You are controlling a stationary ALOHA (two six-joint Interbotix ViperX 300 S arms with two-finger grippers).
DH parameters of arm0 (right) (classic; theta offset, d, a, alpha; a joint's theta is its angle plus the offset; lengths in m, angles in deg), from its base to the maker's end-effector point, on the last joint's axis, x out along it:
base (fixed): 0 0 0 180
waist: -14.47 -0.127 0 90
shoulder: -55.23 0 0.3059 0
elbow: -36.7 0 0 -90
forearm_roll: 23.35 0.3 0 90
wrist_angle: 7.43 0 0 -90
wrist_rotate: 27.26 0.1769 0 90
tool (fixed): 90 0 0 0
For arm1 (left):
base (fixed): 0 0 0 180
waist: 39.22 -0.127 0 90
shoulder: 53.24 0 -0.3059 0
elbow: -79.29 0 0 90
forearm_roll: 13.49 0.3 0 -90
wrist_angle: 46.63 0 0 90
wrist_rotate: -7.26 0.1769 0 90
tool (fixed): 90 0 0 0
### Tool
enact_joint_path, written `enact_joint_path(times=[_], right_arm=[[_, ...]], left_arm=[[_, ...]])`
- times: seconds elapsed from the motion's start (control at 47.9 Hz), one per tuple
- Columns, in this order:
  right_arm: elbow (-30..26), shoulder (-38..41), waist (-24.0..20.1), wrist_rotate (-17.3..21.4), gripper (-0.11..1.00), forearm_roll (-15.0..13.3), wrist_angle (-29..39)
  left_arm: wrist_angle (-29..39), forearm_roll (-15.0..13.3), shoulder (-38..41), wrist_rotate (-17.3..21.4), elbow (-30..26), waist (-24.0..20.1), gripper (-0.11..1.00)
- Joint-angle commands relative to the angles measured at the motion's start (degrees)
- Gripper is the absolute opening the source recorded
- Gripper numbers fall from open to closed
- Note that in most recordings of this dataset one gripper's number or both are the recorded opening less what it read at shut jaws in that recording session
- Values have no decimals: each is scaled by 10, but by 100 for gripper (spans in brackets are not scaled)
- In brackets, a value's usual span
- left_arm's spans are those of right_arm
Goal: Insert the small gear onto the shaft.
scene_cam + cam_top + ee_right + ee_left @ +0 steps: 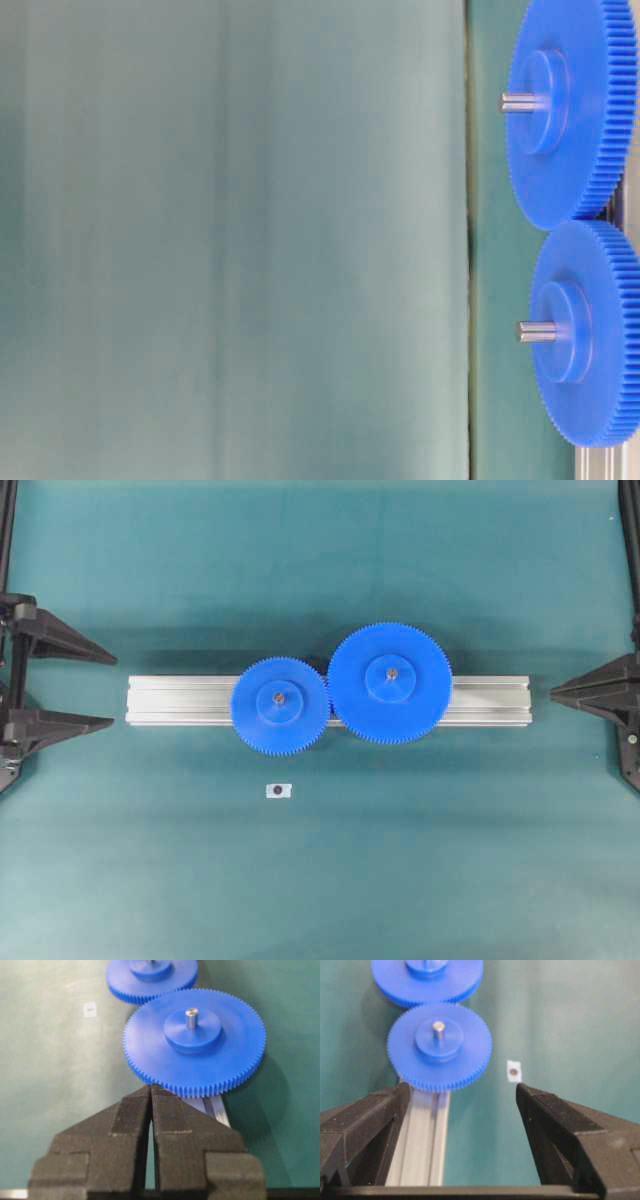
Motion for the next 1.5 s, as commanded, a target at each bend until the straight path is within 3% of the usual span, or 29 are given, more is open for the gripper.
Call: enact_joint_path(times=[0.0, 1.483], right_arm=[[-6, 5, 0, 5, 5, 0, -5], [-6, 5, 0, 5, 5, 0, -5]], left_arm=[[-5, 1, 3, -1, -10, -2, 86], [-3, 1, -15, -2, 4, -2, 86]])
